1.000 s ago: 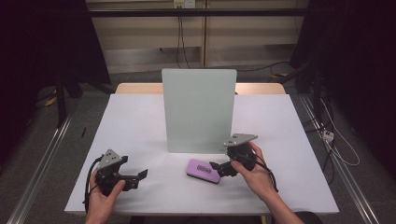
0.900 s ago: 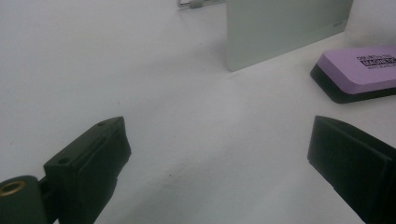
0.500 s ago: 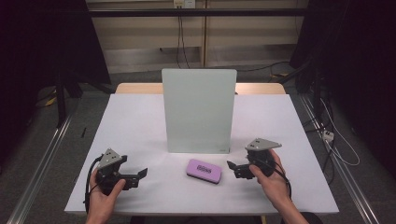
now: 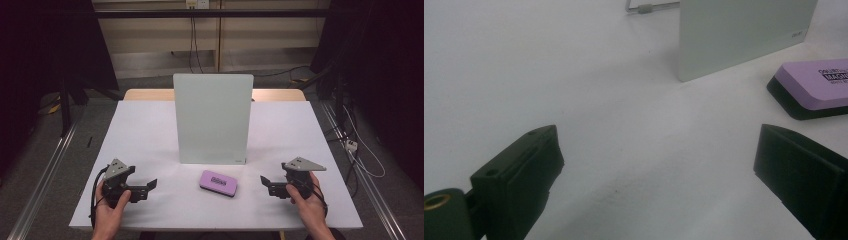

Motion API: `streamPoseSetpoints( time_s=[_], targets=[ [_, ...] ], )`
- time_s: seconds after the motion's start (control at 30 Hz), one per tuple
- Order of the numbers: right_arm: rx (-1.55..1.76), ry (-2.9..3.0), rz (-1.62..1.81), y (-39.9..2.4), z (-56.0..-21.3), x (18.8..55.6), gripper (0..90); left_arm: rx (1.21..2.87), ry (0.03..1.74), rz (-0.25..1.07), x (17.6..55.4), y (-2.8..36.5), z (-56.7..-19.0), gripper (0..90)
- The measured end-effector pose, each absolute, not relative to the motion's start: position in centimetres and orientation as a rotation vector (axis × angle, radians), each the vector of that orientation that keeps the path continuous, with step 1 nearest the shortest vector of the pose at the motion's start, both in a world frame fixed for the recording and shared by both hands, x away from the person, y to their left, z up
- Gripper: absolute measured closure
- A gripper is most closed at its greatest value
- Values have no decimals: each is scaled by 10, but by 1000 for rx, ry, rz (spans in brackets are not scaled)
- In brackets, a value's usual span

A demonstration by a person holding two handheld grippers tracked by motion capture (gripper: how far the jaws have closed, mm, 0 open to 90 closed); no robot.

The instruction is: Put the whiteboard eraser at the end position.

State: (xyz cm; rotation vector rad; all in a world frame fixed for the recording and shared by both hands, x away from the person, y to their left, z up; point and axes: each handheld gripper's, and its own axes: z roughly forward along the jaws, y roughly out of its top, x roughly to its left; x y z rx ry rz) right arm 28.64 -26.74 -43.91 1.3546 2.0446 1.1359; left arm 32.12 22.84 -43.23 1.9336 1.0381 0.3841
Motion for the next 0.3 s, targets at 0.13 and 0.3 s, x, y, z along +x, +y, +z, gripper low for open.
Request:
streamPoseSetpoints(
  time_s=[0.13, 0.3],
  targets=[
    [1375, 2018, 1150, -274, -442, 283, 89, 1928, 1034, 378, 321, 229, -432, 51],
    [1391, 2023, 1157, -274, -443, 285, 82, 1925, 1053, 373, 324, 233, -433, 51]
  ],
)
